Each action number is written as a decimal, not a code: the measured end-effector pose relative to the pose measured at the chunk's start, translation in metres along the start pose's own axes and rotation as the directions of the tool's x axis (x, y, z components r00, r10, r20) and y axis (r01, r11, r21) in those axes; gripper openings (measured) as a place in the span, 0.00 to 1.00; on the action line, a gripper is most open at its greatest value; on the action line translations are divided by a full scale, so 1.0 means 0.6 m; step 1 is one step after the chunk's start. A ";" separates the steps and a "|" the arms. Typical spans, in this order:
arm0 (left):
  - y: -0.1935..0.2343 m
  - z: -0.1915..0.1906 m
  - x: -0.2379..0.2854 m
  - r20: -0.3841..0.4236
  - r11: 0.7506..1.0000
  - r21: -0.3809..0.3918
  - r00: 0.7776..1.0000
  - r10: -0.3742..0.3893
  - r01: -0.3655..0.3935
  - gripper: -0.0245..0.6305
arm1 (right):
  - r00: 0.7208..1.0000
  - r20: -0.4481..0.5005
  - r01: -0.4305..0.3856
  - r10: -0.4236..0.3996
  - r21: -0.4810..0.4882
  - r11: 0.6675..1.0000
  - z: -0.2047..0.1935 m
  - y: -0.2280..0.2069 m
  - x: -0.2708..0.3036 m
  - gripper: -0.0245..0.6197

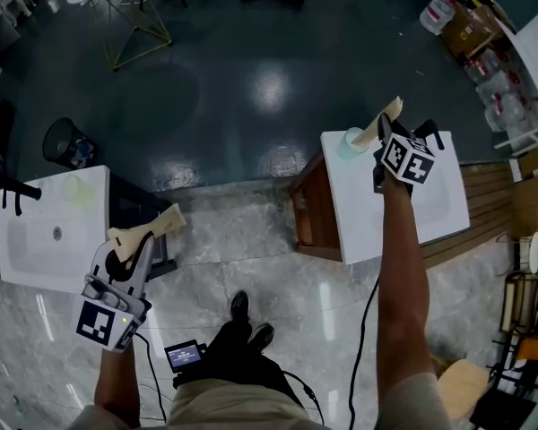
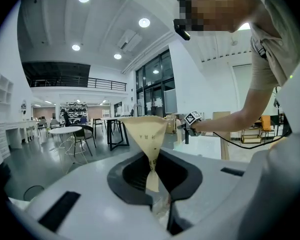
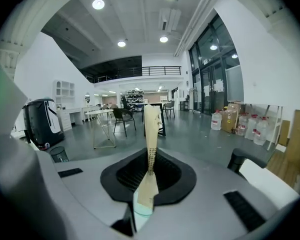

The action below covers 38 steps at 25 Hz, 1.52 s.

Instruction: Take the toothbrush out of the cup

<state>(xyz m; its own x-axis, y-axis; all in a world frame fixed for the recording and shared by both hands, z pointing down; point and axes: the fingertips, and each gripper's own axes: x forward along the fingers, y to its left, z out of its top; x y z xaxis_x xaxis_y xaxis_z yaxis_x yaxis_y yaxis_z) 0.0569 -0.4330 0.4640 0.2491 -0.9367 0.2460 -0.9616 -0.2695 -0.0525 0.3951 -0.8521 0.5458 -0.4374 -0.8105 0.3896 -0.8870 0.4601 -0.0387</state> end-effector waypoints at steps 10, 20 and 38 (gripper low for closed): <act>-0.033 0.119 -0.041 0.104 0.996 0.071 0.994 0.039 -0.046 0.08 | 0.986 0.141 -0.084 0.086 -0.014 0.996 0.128 0.049 -0.182 0.08; -0.099 0.219 -0.172 0.217 0.986 0.131 0.973 0.074 -0.104 0.08 | 0.927 0.281 -0.224 0.248 -0.114 0.968 0.215 0.195 -0.475 0.08; -0.259 0.310 -0.322 0.314 0.972 0.221 0.949 0.000 -0.073 0.08 | 0.830 0.409 -0.319 0.380 -0.212 0.924 0.213 0.321 -0.934 0.08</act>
<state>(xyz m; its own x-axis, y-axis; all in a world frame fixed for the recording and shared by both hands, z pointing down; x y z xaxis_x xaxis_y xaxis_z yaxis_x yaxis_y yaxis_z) 0.1797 -0.2515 0.2446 0.2729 -0.9595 -0.0703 -0.9277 -0.2432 -0.2831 0.4504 -0.3553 0.2023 -0.7604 -0.6459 -0.0678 -0.6488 0.7602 0.0348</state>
